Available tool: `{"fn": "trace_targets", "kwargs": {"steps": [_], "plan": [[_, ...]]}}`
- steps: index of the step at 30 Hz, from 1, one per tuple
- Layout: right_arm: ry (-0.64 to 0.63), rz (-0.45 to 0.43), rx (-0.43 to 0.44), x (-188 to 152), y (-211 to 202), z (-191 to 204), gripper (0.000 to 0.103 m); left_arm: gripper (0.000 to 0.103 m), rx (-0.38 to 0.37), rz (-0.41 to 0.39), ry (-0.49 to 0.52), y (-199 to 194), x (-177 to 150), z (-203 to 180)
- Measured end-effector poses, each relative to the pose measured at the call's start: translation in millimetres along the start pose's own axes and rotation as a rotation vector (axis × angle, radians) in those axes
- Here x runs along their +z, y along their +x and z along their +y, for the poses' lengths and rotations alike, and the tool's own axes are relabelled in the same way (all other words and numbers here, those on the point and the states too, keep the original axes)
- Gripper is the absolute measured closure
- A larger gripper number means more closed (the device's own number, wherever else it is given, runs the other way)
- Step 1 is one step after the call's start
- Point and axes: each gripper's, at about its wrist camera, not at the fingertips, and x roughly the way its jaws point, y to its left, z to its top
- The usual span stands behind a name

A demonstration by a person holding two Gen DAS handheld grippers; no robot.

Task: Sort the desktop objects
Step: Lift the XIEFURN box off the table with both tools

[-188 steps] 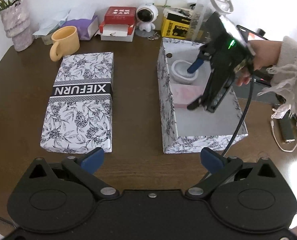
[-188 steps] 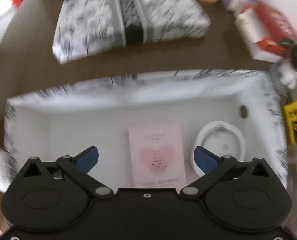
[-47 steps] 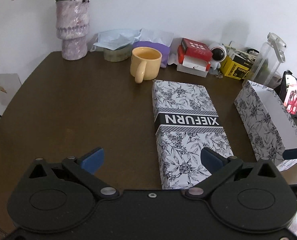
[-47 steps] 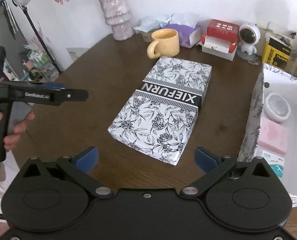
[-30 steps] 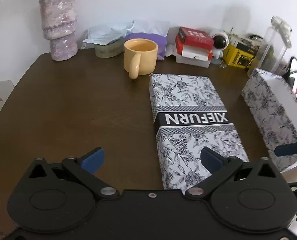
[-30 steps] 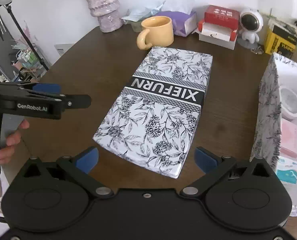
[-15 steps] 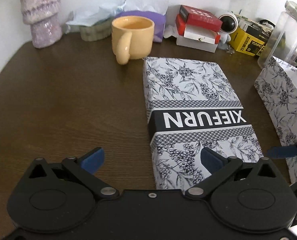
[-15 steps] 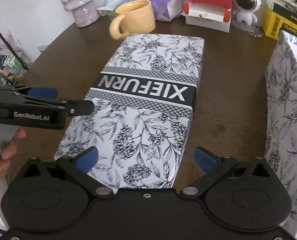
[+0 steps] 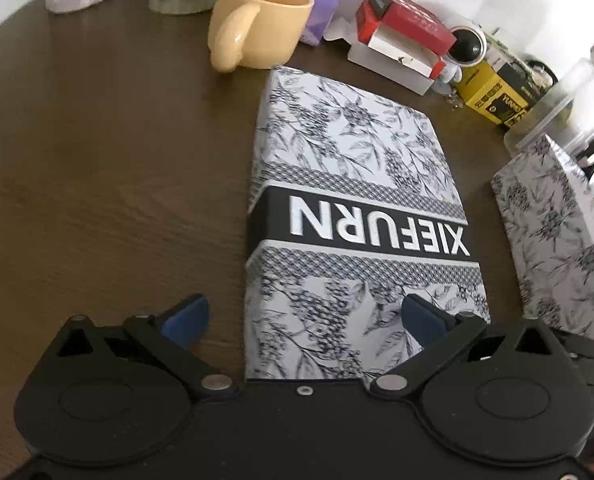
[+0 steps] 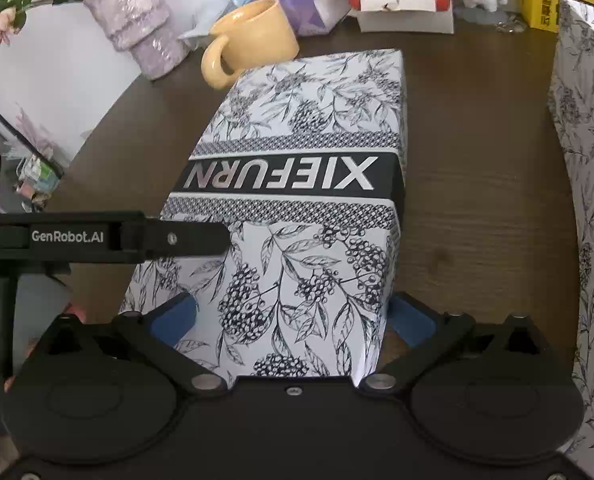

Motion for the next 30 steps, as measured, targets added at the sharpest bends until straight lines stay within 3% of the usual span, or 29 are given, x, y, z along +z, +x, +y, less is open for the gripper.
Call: {"fn": "trace_targets", "kwargs": {"steps": [10, 16, 23, 30], "plan": [[0.041, -0.147, -0.041, -14.7, 3.5, 10.2, 0.000, 0.000, 0.019, -0.028, 0.014, 2.6, -7.9, -18.8], [0.013, -0.178, -0.038, -34.9, -26.6, 24.8, 0.000, 0.000, -0.002, -0.062, 0.018, -30.0, -22.0, -16.0], [-0.020, -0.215, -0.034, -58.4, -61.7, 41.8, 0.000, 0.000, 0.029, -0.117, 0.050, -78.6, -58.7, -36.8], [-0.038, -0.228, 0.008, -104.5, -106.3, 53.4, 0.000, 0.000, 0.076, -0.158, 0.047, -123.4, -120.4, -65.6]]}}
